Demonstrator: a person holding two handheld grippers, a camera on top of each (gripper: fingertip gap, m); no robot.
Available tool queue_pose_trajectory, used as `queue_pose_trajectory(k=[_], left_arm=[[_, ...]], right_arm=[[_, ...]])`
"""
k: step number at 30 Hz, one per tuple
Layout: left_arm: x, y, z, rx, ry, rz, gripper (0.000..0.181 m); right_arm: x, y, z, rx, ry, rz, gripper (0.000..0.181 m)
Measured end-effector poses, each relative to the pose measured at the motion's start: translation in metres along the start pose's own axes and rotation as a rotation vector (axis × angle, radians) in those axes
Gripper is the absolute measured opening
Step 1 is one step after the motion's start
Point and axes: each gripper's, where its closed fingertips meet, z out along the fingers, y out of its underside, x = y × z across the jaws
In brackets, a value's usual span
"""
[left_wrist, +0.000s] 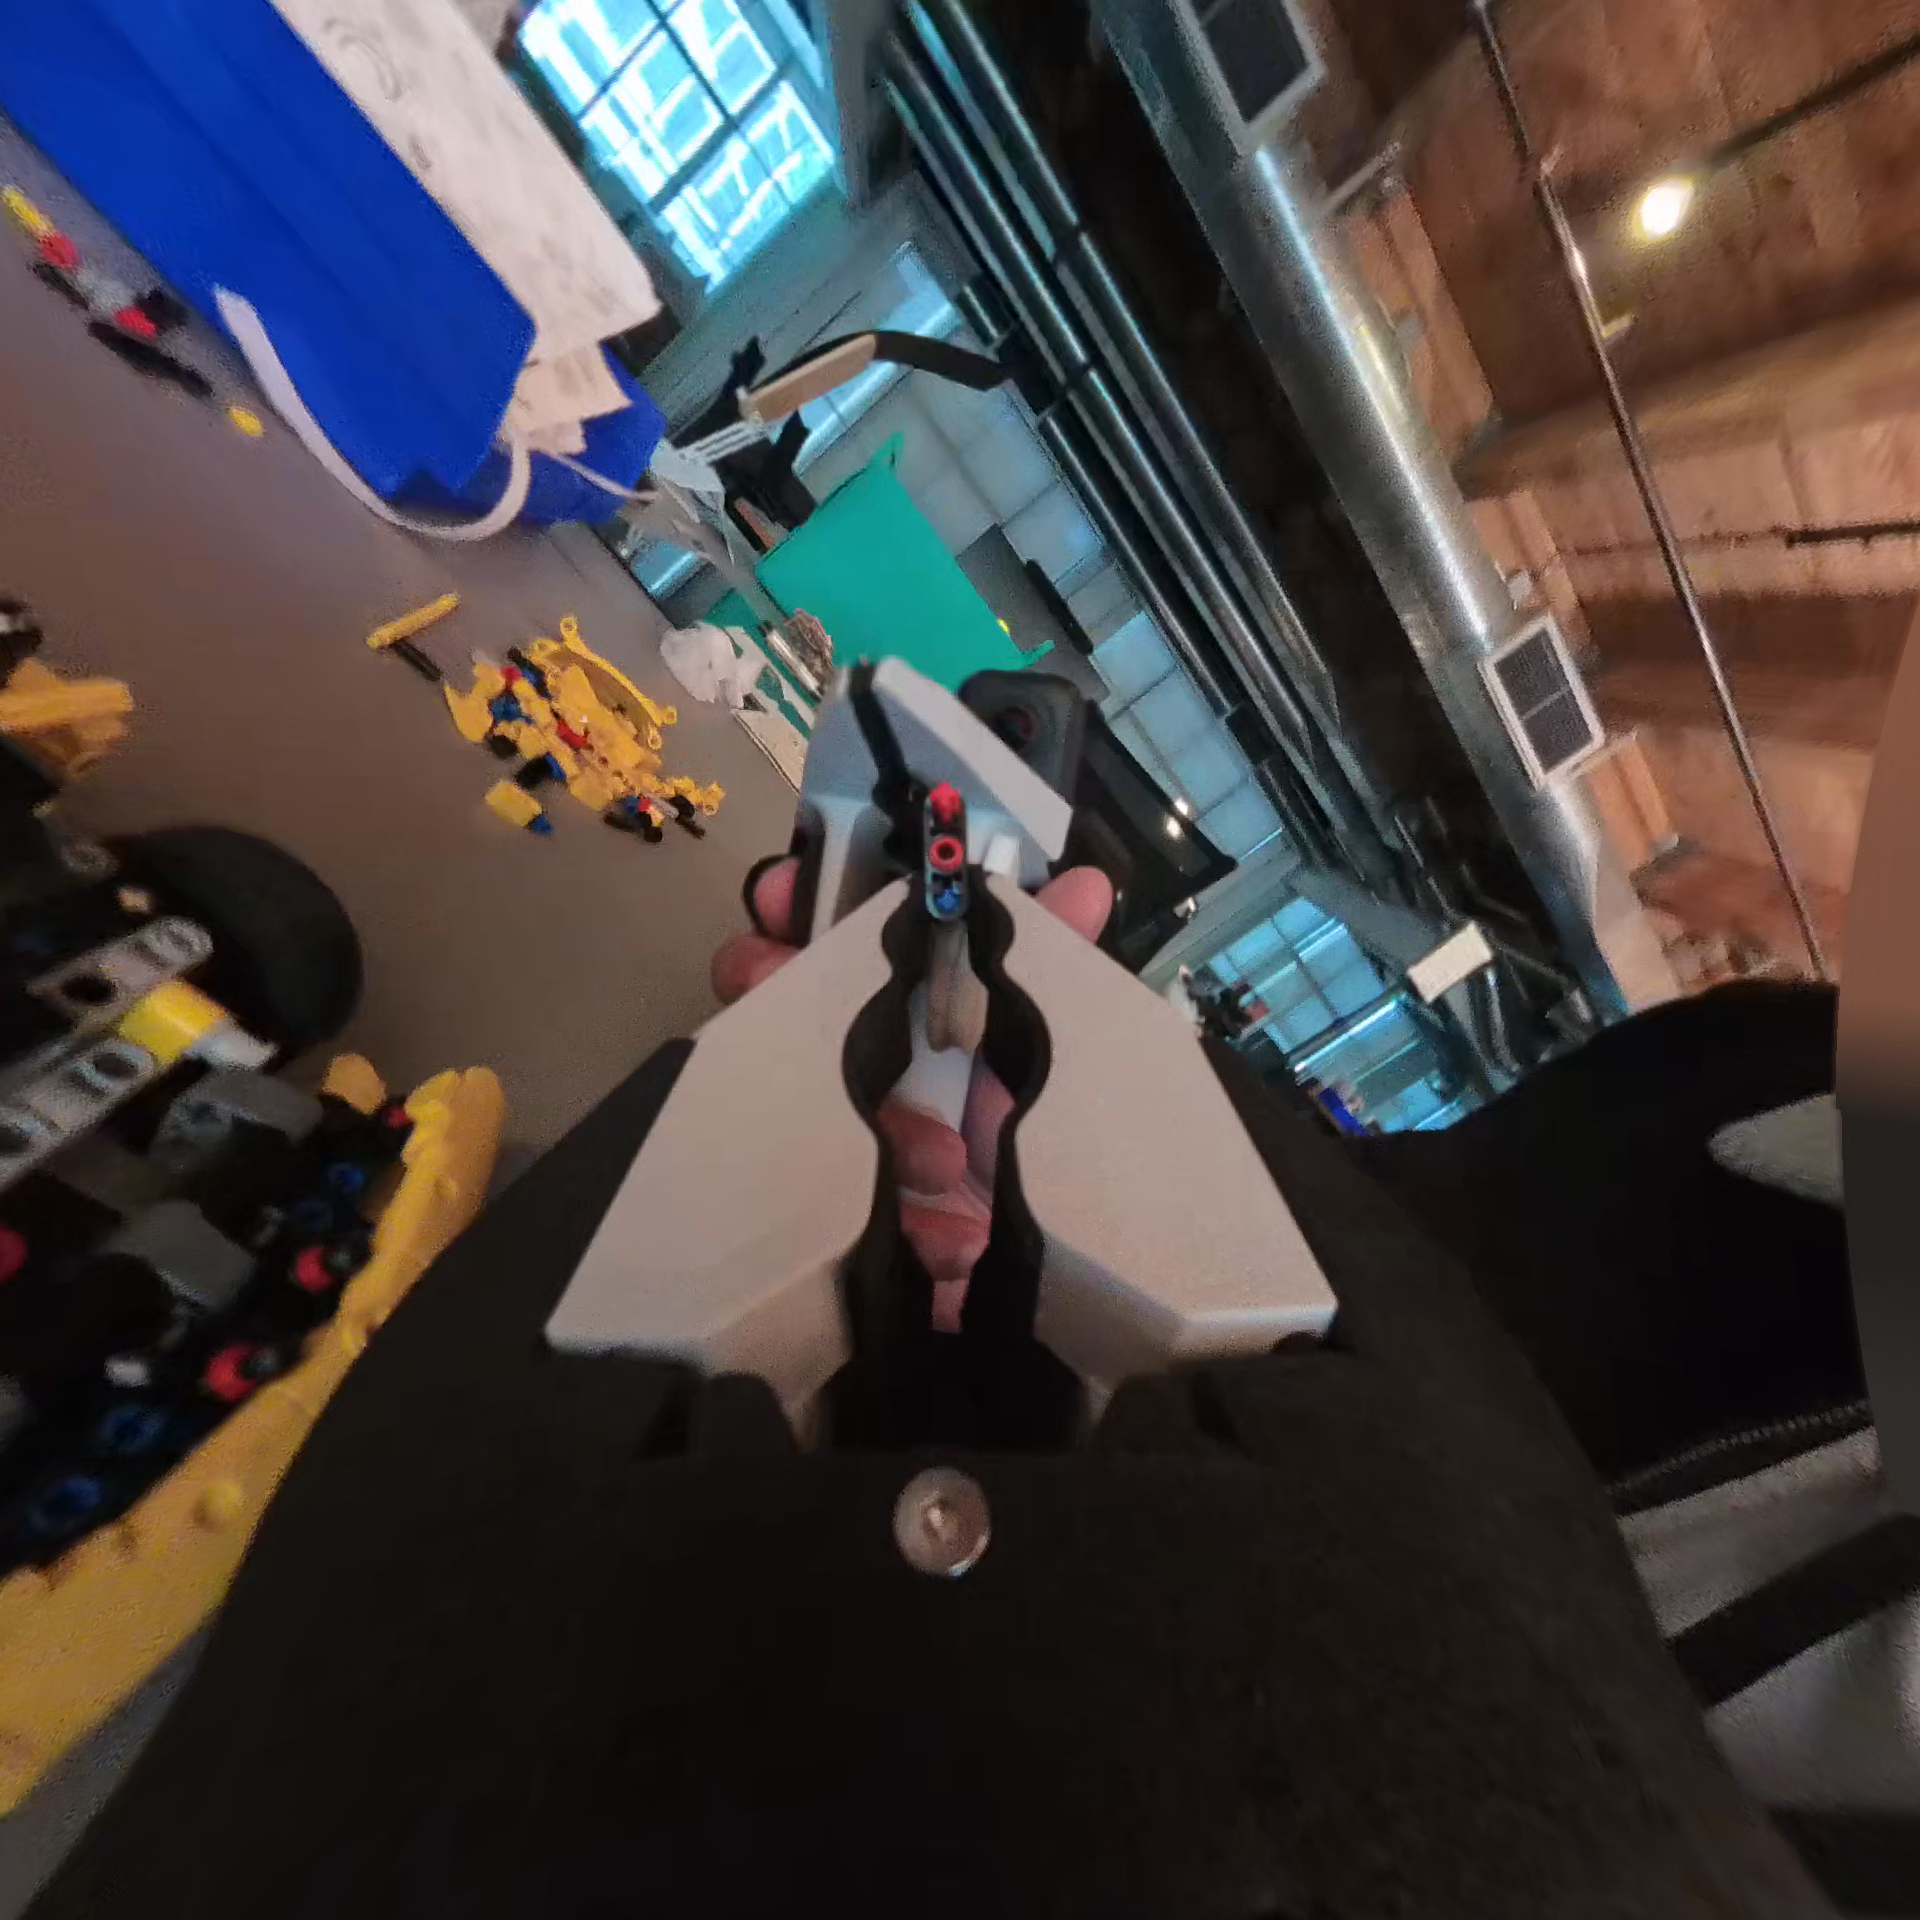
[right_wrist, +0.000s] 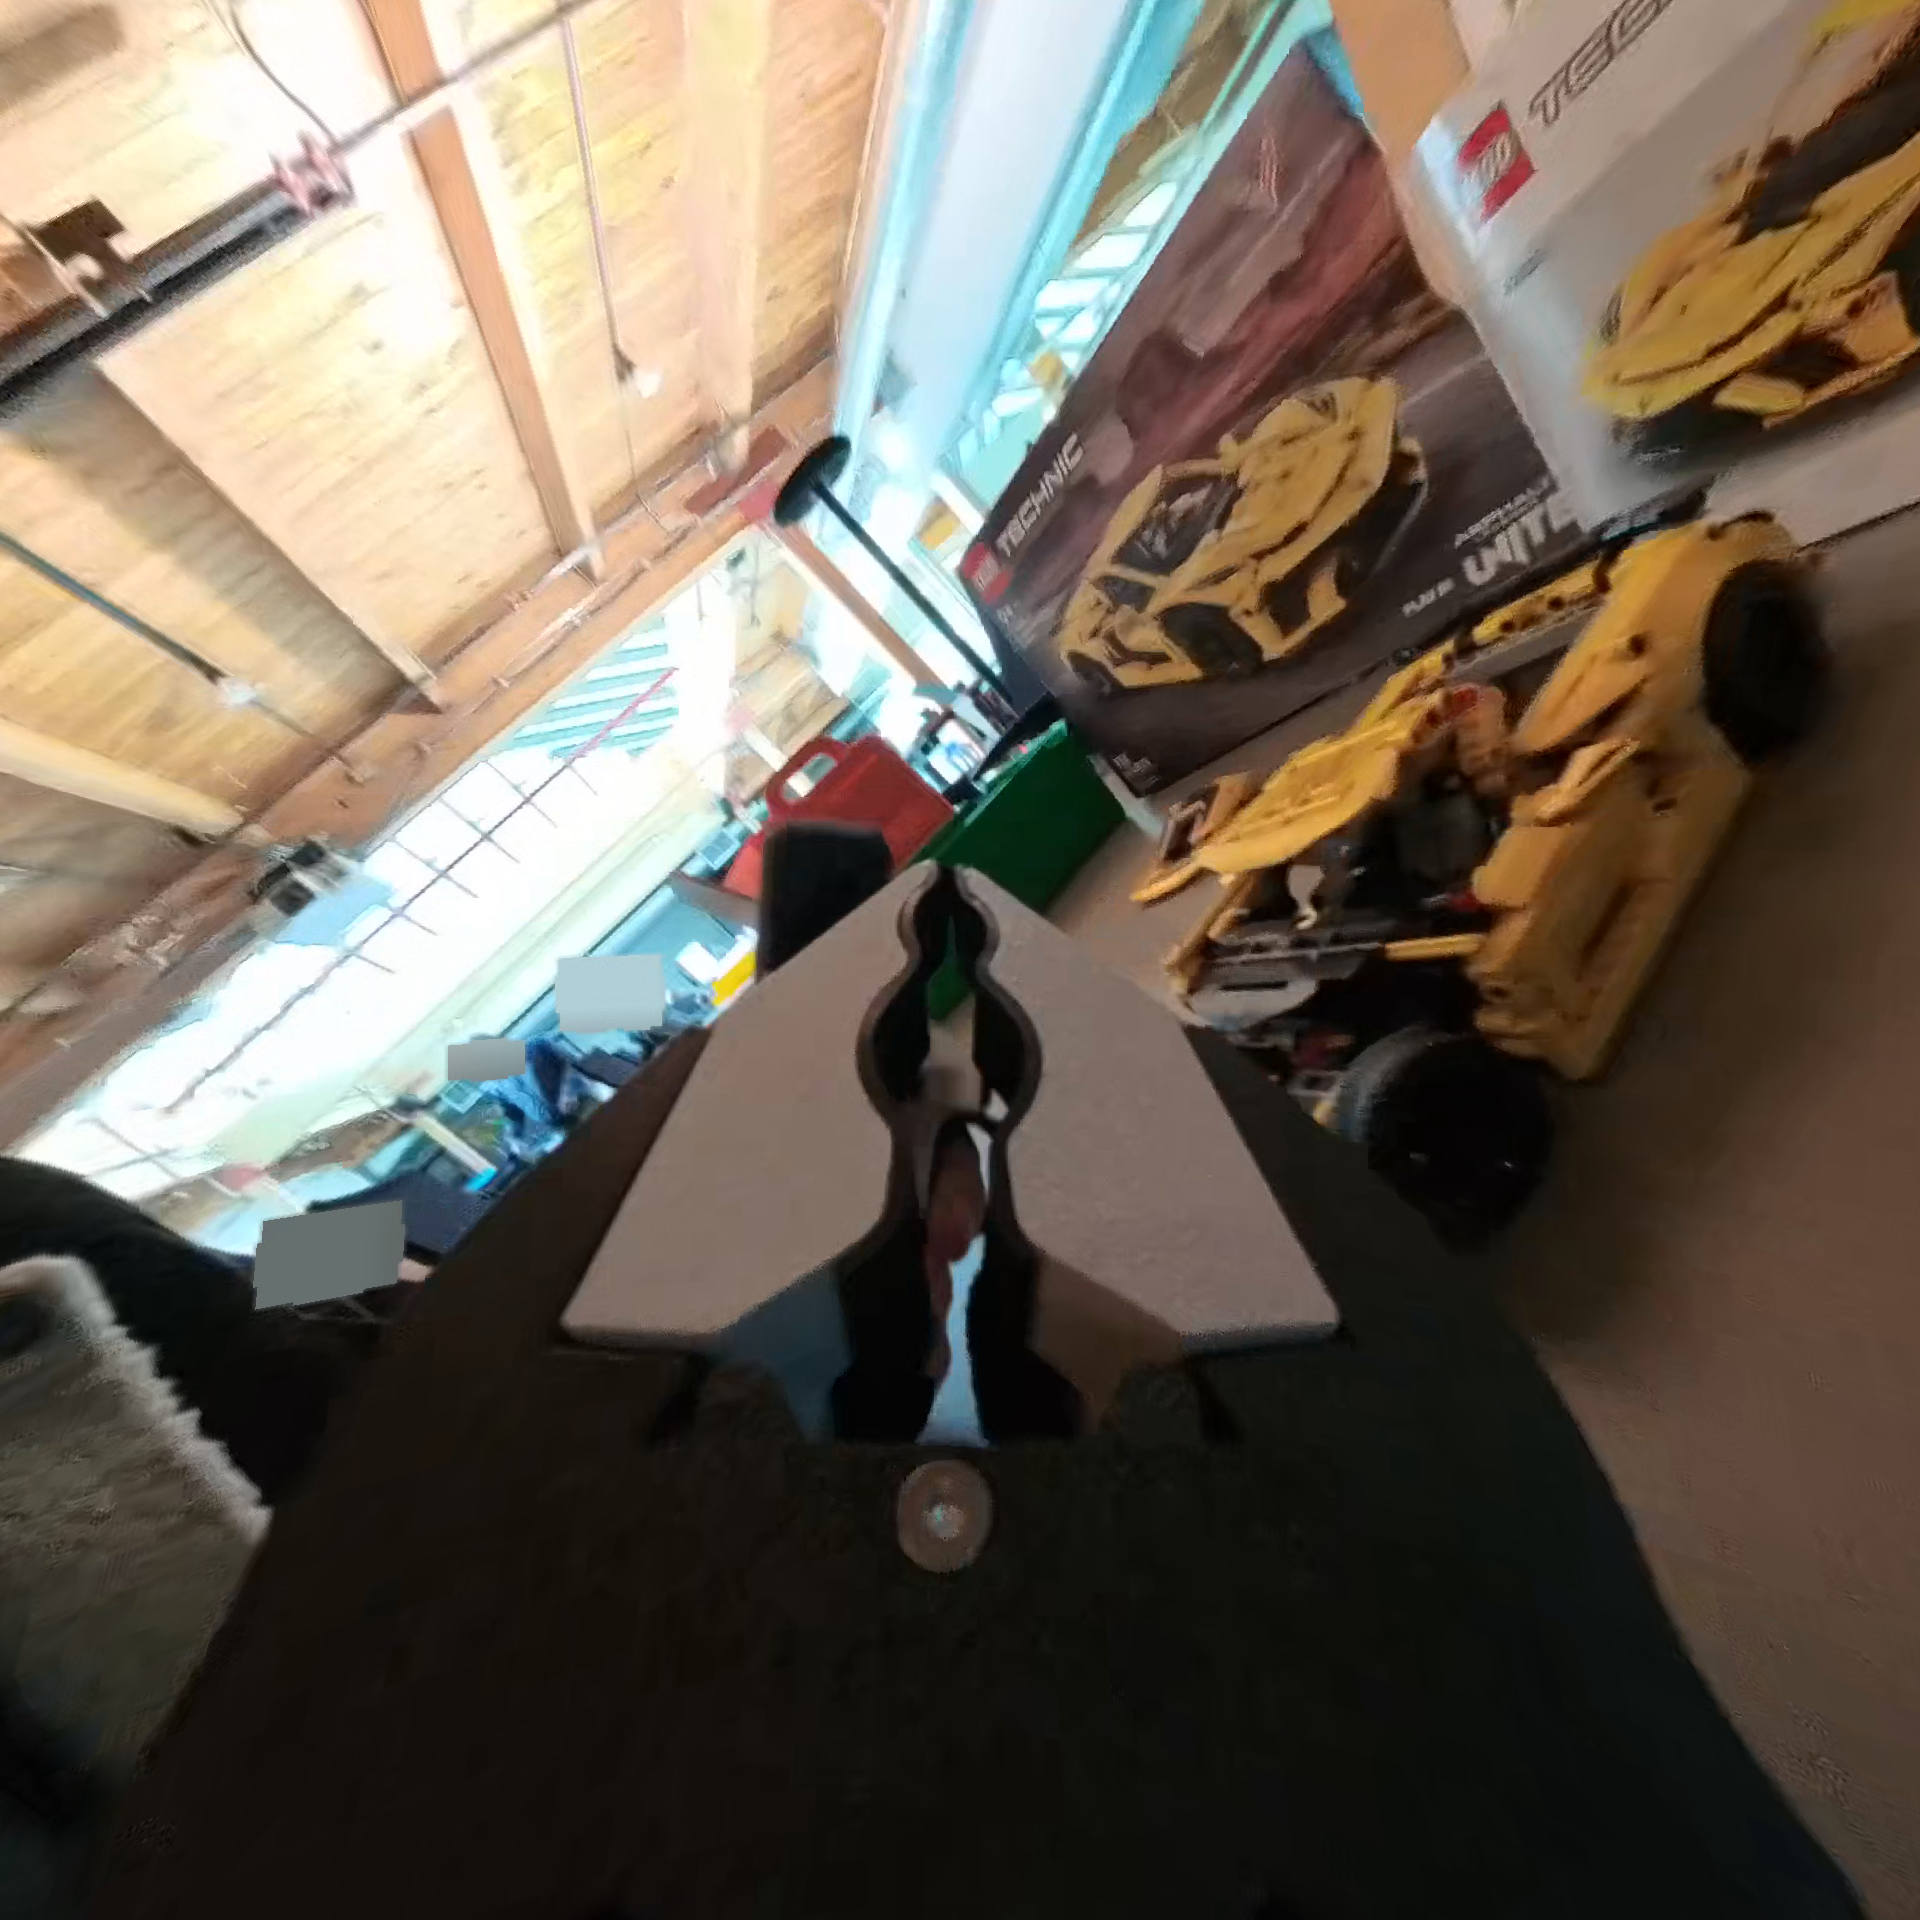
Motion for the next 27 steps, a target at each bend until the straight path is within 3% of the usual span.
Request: queue_pose_trajectory(k=[7,10,12,14,17,21,27], left_arm=[[-0.009,0.001,-0.004,-0.085,-0.117,0.248,0.007],[-0.026,-0.004,-0.012,-0.169,-0.358,0.666,0.007],[-0.03,-0.007,-0.015,-0.22,-0.469,0.954,0.007],[-0.027,-0.006,-0.014,-0.251,-0.493,1.155,0.007],[-0.029,-0.004,-0.015,-0.282,-0.538,1.299,0.007],[-0.031,-0.004,-0.015,-0.306,-0.6,1.44,0.007],[-0.041,-0.009,-0.021,-0.403,-0.811,1.766,0.007]], right_arm=[[0.015,-0.019,-0.022,-0.032,0.148,-0.238,0.007],[0.016,-0.008,-0.029,-0.186,0.126,-0.268,0.016],[0.011,0.007,-0.029,-0.274,0.033,-0.151,0.027],[0.002,0.01,-0.028,-0.262,-0.075,-0.023,0.027],[-0.007,0.017,-0.028,-0.308,-0.125,-0.054,0.025],[-0.006,0.024,-0.025,-0.335,-0.082,-0.158,0.024],[0.008,0.022,-0.025,-0.331,0.096,-0.362,0.014]])
